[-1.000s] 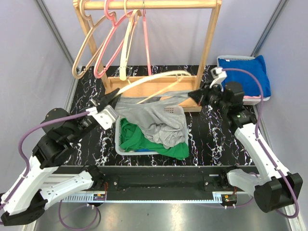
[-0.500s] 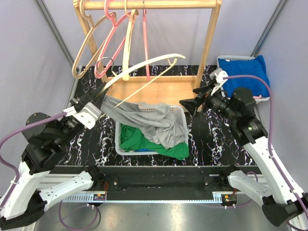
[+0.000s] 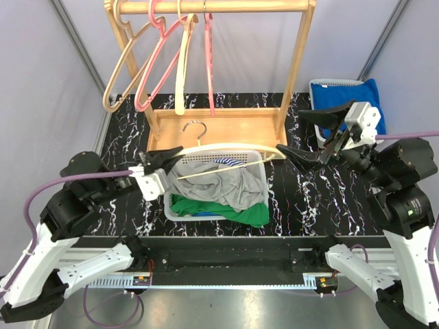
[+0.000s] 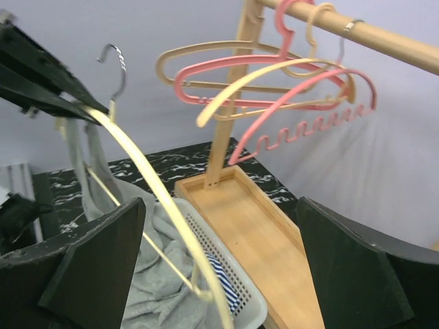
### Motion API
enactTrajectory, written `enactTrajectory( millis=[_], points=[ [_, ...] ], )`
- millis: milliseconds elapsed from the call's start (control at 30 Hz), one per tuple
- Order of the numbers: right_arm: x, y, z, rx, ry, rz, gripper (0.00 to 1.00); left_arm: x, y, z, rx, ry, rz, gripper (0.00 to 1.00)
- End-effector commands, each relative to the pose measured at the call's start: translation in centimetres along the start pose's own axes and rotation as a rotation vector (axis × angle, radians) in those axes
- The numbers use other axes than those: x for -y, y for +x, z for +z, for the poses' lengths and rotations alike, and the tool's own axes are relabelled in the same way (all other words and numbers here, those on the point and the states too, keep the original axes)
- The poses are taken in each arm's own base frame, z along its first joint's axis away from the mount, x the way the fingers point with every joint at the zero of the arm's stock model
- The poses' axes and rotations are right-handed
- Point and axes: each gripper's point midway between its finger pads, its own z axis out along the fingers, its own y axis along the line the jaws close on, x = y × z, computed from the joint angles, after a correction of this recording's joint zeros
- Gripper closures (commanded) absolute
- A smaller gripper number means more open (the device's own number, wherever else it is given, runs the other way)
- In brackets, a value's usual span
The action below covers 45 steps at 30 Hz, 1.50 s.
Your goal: Remove the tank top from the hanger
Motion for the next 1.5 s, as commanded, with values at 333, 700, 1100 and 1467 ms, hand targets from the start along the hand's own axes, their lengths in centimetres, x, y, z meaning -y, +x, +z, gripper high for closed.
enactTrajectory(
  millis=[333,700,1100,1467],
  points=[
    [-5.2,2.7,2.9,-0.118,-0.498,0.112,0.04,2.1,-3.7,2.4,0.203,0.191,0.069,1.00],
    [-6.3,4.0,2.6,-0.150,-0.562,0.171,0.11,-0.1,-3.6,4.0,0.218,0.081,0.145,1.00],
    [-6.5,5.8,3.2,-0.216,-0.565,0.238,0.29,-0.9,-4.7,5.0,0.256,0.079,0.138,1.00],
    [-6.0,6.2,3.4,-0.232,-0.525,0.224,0.62,-2.3,-5.5,5.1,0.260,0.033,0.120,1.00]
  ],
)
